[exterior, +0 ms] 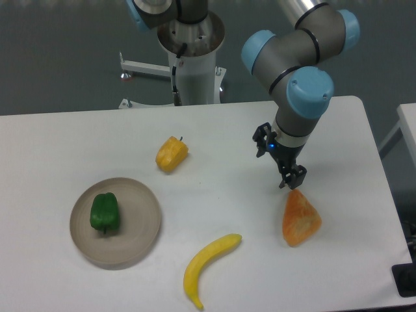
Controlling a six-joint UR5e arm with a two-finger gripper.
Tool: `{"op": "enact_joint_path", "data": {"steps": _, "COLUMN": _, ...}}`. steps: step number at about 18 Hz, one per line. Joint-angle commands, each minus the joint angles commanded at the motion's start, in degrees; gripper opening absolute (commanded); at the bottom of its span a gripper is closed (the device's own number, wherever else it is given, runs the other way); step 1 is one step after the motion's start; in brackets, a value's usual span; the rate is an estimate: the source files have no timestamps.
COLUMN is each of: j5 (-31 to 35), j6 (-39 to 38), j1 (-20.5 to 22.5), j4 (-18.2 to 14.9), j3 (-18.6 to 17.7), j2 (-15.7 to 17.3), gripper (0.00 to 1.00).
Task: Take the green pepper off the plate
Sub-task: 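Move the open gripper over the green pepper on the plate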
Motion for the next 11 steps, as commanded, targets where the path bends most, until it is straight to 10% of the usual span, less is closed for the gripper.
{"op": "enact_joint_path", "data": {"steps": 11, "j5": 0.09, "j6": -34.46, "j1": -16.79, "j4": 0.09, "j3": -1.32, "j2": 0.09, "gripper": 1.00}}
